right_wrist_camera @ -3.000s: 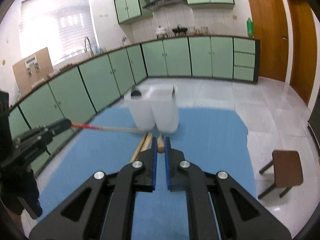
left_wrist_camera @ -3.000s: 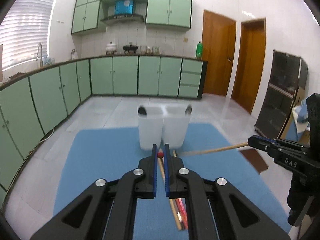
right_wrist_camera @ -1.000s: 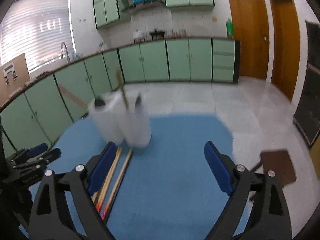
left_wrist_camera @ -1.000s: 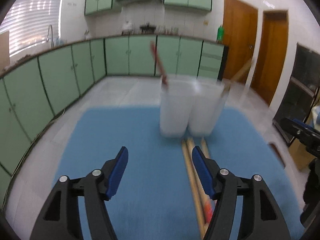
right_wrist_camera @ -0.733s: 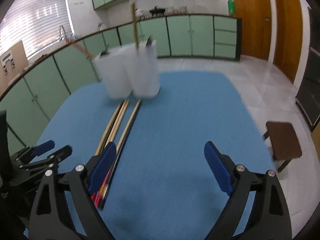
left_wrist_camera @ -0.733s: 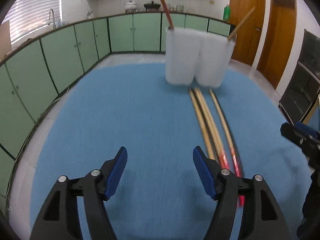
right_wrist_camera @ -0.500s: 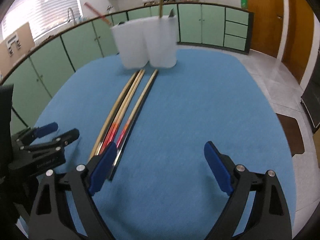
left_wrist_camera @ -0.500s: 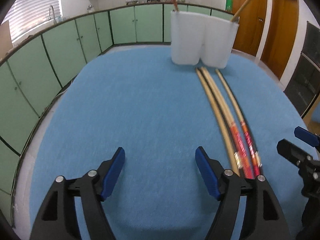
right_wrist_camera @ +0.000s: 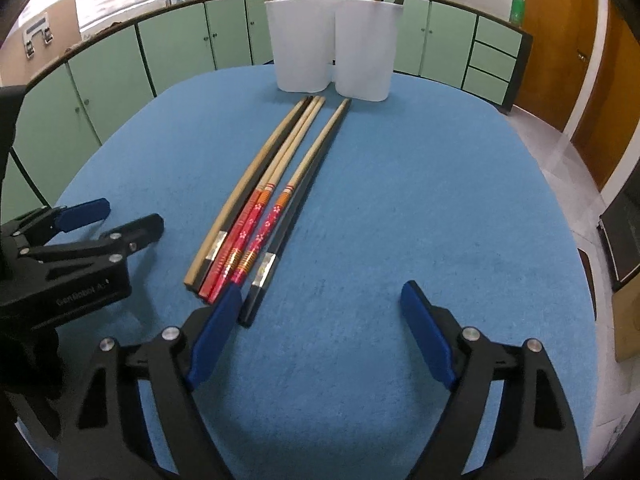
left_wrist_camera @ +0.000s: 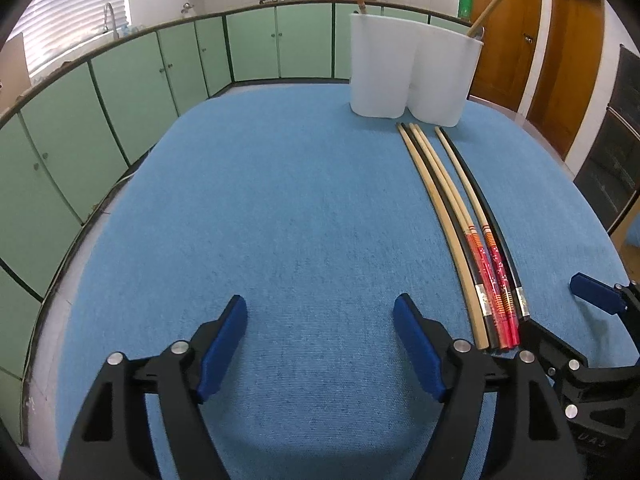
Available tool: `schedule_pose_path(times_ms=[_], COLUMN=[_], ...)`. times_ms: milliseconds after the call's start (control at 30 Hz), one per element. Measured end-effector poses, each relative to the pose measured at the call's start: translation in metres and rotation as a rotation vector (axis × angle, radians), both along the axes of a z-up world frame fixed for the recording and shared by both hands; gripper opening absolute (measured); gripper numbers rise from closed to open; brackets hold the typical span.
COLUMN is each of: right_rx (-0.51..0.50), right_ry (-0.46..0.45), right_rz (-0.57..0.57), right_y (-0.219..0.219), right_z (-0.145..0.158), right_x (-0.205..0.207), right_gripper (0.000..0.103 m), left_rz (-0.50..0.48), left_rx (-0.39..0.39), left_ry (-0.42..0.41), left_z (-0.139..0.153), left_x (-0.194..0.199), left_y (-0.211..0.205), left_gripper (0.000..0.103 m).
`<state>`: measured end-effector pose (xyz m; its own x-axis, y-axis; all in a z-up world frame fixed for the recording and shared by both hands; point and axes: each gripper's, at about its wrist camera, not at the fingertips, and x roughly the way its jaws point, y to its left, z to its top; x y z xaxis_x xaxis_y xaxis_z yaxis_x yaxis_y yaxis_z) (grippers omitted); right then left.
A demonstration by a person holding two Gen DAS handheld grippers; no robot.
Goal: Organize utensils
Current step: 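Grasp the black chopstick with the right tool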
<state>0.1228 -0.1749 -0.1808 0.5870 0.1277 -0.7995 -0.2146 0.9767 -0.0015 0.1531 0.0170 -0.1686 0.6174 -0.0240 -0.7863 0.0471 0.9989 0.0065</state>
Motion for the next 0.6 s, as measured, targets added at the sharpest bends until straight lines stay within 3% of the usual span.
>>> schedule_pose_path(times_ms=[167, 267, 567, 600], right_rx=[-0.011, 0.026, 0.037, 0.046], right_ry=[-0.006, -0.007, -0.016, -0.016], right_rz=[-0.081, -0.077, 0.008, 0.009], right_y=[-0.022, -0.029, -0.014, -0.014], right_z=[0.002, 0.003, 0.003, 0.003], right_x=[0.000, -0.002, -0.007, -0.007], right_gripper=[0.077, 0.070, 0.019, 0.007], left_rz=[0.003, -0.002, -0.038, -0.046], left_rx=[-0.008, -0.008, -0.018, -0.025], left_ry=[-0.003, -0.004, -0.021, -0.024], left_z=[0.000, 0.000, 0.004, 0.004], left_x=[-0.001, -0.002, -0.006, -0.007], left_y=[0.001, -0.002, -0.010, -0.011], left_gripper=[0.075, 0.075, 0.077, 0.077])
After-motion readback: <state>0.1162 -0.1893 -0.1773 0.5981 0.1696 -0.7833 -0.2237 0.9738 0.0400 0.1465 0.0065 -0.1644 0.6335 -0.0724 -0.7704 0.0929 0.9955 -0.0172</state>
